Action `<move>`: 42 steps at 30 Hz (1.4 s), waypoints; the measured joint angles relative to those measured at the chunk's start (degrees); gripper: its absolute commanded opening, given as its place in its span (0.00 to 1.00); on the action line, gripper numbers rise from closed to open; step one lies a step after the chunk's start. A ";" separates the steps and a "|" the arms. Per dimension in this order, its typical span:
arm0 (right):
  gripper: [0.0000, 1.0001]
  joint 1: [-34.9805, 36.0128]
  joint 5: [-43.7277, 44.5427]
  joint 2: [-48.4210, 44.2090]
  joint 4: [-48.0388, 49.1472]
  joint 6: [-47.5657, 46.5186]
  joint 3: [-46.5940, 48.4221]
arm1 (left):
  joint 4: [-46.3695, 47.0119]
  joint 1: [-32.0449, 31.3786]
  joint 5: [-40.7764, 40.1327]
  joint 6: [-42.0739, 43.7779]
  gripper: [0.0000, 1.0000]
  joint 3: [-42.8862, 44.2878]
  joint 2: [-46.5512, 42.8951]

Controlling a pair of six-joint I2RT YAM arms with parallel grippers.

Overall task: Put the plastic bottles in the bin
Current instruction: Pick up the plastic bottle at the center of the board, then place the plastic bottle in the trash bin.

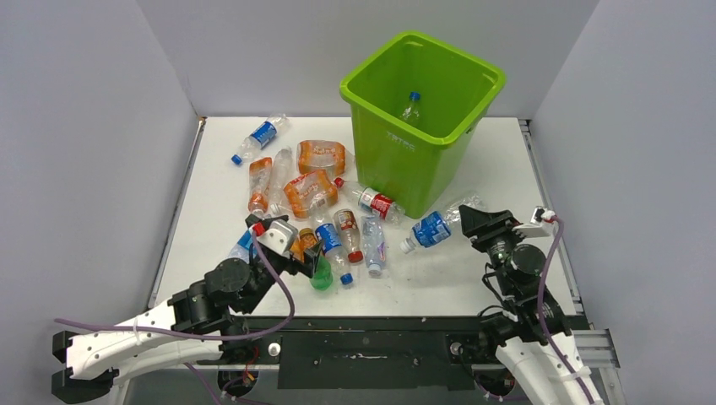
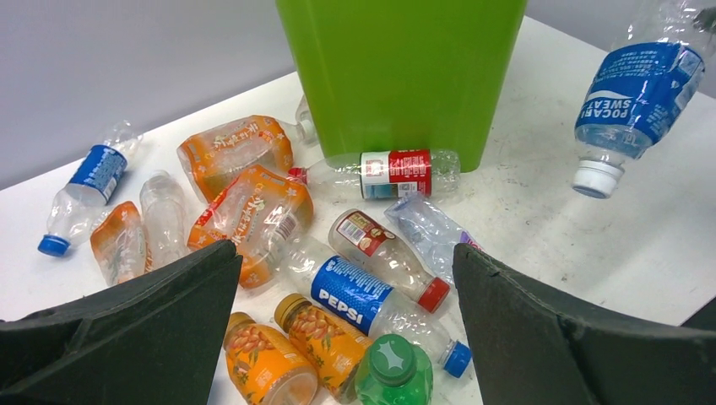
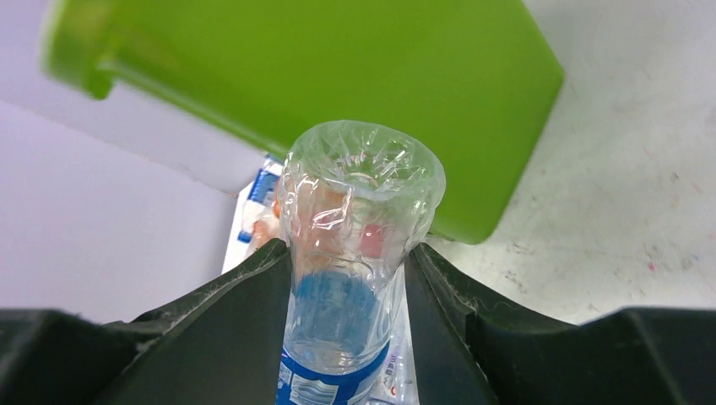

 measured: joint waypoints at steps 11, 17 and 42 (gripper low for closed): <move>0.35 -0.02 -25.70 -1.03 2.99 -11.19 9.29 | 6.95 0.00 10.75 0.17 0.96 -3.52 -5.86; 0.34 -0.02 -37.11 2.08 12.00 -9.68 10.62 | 8.04 0.00 23.10 -5.07 0.96 0.48 -1.92; 0.34 -0.02 -45.33 9.31 33.86 -0.72 12.94 | 17.33 0.00 50.58 -17.57 0.85 7.87 19.45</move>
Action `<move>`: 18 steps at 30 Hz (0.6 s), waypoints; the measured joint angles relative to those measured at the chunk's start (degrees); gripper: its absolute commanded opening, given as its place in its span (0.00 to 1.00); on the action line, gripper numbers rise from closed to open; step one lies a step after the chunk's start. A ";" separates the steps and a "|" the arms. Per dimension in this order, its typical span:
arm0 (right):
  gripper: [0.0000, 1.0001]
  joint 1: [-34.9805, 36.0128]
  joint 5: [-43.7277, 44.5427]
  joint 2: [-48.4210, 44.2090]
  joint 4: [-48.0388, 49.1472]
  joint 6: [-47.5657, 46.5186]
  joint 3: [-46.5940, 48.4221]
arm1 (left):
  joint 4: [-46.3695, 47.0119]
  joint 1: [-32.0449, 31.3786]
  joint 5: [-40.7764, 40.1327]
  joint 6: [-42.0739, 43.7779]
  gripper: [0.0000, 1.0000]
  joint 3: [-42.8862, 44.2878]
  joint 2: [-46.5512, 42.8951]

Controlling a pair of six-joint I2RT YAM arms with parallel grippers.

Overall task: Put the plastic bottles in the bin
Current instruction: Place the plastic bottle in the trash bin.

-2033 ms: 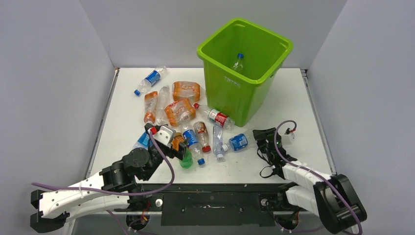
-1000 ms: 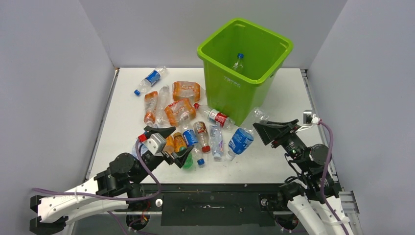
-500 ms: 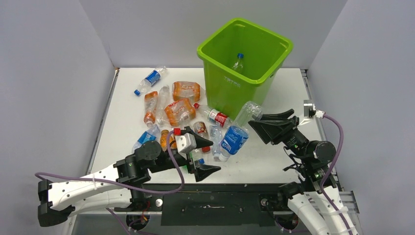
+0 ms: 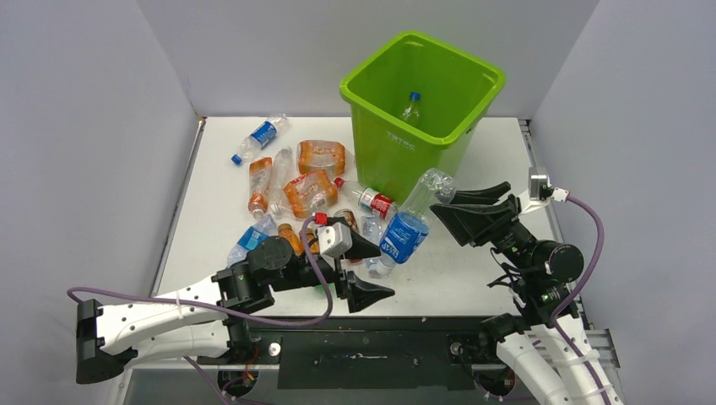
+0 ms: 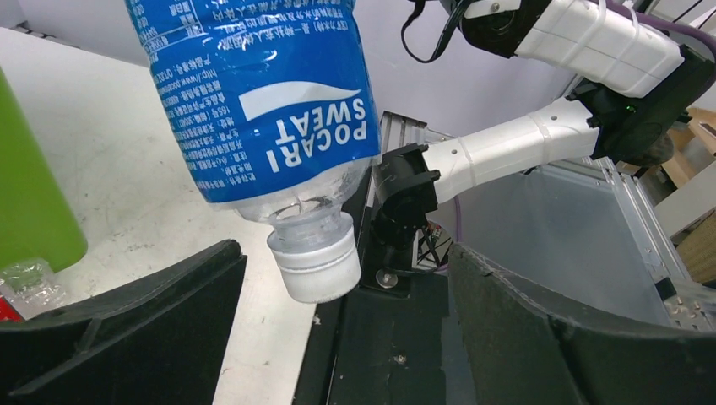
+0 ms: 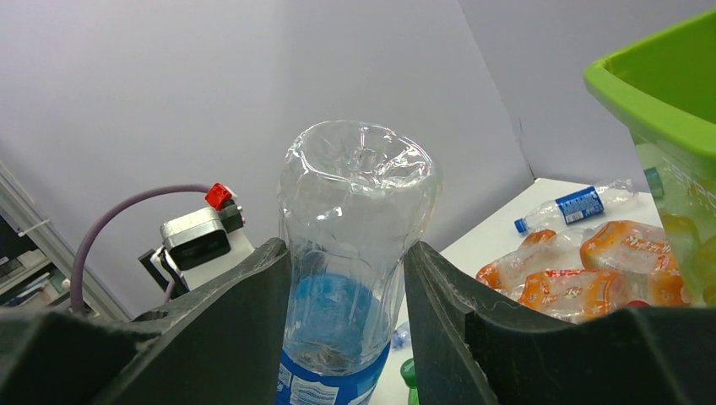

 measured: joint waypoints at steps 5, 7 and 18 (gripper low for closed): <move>0.33 0.00 -0.33 0.33 0.72 0.04 0.00 | 1.22 0.24 0.26 -1.09 0.62 0.57 1.79; 0.34 0.00 -0.35 0.33 0.96 0.07 0.00 | 1.99 0.44 0.48 -1.62 0.50 0.74 2.34; 0.91 -0.02 -0.70 1.70 -1.05 -1.53 3.23 | 1.99 3.34 -0.68 0.46 0.00 4.39 7.74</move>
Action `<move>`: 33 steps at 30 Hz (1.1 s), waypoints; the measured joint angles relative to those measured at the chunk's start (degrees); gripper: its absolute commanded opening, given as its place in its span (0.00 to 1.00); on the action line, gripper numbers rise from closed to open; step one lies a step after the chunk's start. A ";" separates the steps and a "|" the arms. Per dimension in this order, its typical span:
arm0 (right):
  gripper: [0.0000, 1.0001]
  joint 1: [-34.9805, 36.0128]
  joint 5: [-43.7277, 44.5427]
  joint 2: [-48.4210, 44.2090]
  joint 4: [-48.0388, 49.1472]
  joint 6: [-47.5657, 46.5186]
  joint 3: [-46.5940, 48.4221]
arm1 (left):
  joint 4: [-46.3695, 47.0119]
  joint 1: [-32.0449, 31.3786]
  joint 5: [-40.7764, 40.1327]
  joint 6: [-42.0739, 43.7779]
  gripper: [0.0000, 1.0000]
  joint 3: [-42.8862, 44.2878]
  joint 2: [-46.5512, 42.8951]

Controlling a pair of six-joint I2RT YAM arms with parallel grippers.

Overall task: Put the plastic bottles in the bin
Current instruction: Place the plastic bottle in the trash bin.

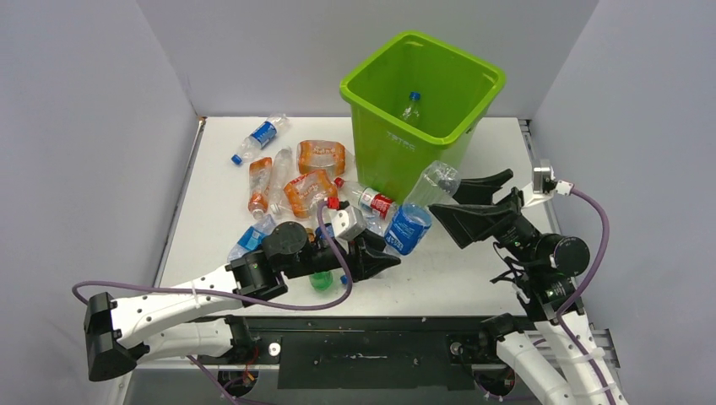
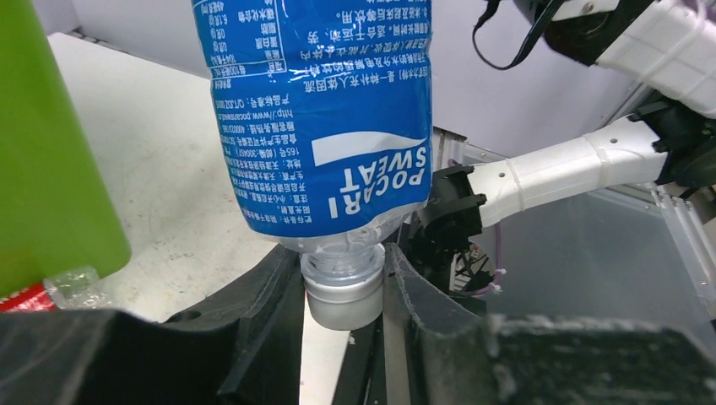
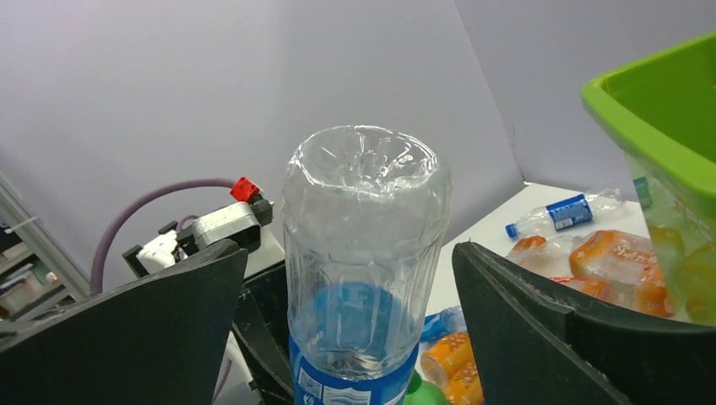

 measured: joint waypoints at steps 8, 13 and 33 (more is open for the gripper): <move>0.90 1.31 0.20 4.92 -11.34 -5.03 9.73 | 1.66 1.79 -1.11 4.15 0.00 -3.30 -3.80; 0.90 2.91 -0.61 10.54 -14.45 -6.14 13.70 | 3.87 1.95 -2.45 5.95 0.00 -7.10 -5.95; 0.30 30.93 20.98 24.65 -32.13 -20.65 26.49 | 7.06 2.14 -5.31 6.95 0.50 -11.23 -12.87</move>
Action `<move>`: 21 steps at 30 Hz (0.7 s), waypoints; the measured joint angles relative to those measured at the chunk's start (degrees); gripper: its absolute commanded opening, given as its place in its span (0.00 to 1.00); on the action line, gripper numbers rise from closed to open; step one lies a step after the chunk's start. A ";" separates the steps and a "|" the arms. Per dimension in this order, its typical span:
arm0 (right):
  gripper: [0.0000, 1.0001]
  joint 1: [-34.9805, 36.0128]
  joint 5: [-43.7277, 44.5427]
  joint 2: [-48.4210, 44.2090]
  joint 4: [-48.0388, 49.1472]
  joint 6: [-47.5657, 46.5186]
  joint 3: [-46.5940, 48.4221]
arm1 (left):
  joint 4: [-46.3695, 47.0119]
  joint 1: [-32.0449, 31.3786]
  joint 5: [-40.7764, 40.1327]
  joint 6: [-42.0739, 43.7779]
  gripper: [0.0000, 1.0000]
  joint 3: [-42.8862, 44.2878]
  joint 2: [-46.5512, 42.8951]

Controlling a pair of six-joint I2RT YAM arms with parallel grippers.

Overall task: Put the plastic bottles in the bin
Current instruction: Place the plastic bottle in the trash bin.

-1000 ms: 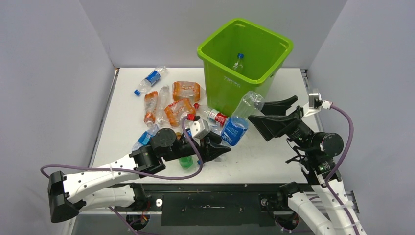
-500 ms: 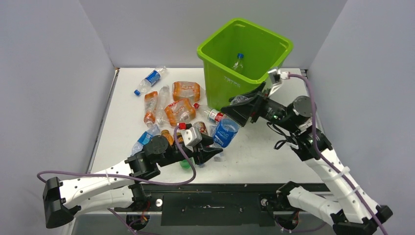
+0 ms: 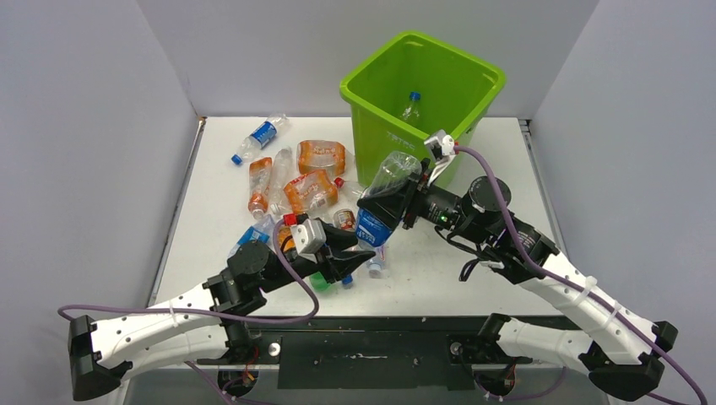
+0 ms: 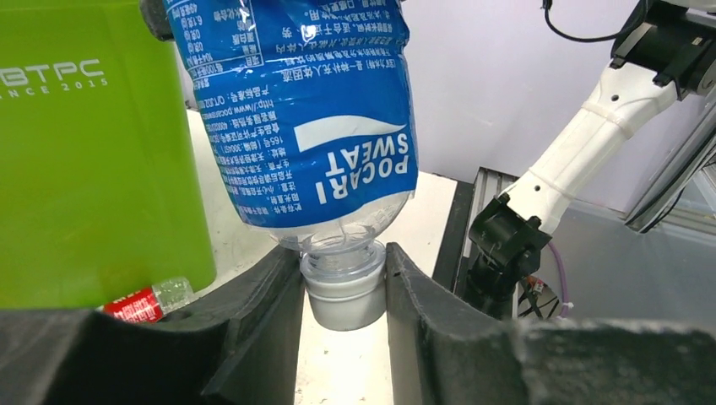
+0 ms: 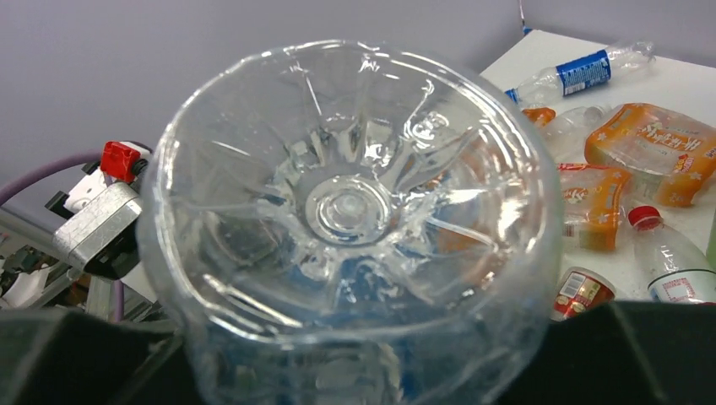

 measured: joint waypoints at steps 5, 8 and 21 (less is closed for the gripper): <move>0.09 0.35 2.08 0.00 -1.29 -0.13 0.92 | 1.70 -0.17 -2.16 1.36 0.96 -2.03 -2.32; 0.05 0.35 3.30 1.14 -5.42 -1.40 6.12 | 2.62 -0.17 -4.70 1.84 0.96 -3.98 -4.83; 0.05 0.33 26.64 7.54 -3.96 -14.29 39.28 | 4.70 -0.17 -15.80 4.57 0.96 -5.35 -8.59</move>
